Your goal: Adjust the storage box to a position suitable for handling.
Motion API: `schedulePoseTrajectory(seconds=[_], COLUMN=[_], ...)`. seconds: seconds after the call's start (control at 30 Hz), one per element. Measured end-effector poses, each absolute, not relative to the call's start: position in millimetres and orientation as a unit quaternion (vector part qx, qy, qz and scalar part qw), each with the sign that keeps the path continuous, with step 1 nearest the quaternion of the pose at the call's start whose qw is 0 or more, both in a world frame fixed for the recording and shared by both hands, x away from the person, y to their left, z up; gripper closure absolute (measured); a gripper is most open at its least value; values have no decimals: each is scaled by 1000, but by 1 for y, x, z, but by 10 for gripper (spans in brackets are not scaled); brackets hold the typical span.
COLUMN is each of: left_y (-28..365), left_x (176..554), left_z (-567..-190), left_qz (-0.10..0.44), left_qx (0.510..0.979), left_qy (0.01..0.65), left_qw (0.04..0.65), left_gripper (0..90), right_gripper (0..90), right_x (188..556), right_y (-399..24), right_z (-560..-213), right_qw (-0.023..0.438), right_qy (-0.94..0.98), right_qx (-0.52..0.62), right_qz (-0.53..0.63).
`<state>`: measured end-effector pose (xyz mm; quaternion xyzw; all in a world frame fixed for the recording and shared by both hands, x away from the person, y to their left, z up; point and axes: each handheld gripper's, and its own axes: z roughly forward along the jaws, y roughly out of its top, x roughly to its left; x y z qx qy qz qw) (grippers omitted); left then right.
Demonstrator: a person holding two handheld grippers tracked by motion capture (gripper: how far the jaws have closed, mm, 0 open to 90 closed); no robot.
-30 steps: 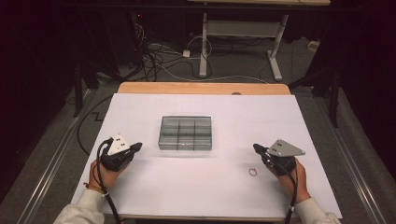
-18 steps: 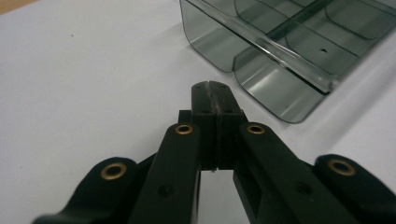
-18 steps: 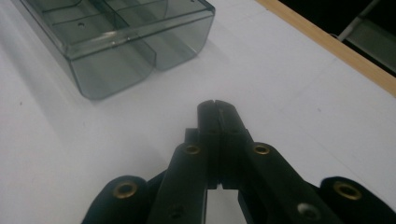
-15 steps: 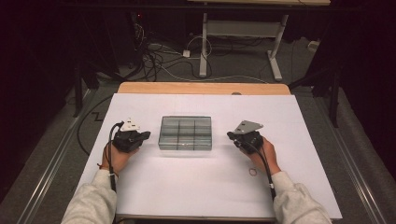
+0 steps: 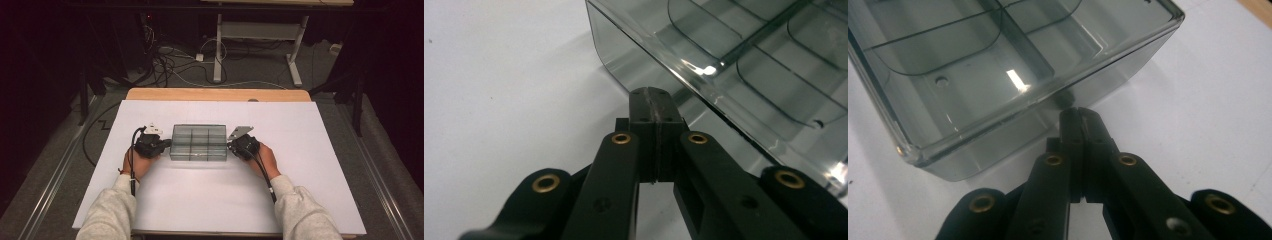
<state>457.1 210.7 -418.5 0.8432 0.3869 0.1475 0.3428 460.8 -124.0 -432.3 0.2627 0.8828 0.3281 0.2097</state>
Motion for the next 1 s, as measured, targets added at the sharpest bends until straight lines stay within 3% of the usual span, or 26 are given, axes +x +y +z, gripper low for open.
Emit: schedulePoseTrajectory(seconds=[0.53,1.0], left_y=[189,156], left_x=[448,424], left_z=[-424,-425], left_qz=[136,139], left_qx=[858,890], left_qy=[368,307], left_qw=[331,309], left_gripper=[876,876], right_gripper=[900,900], right_x=[445,414], right_y=[-142,-177], right_z=[-435,-438], right_qw=[214,227], right_qy=[883,879], right_qx=[269,275], right_qz=[319,317])
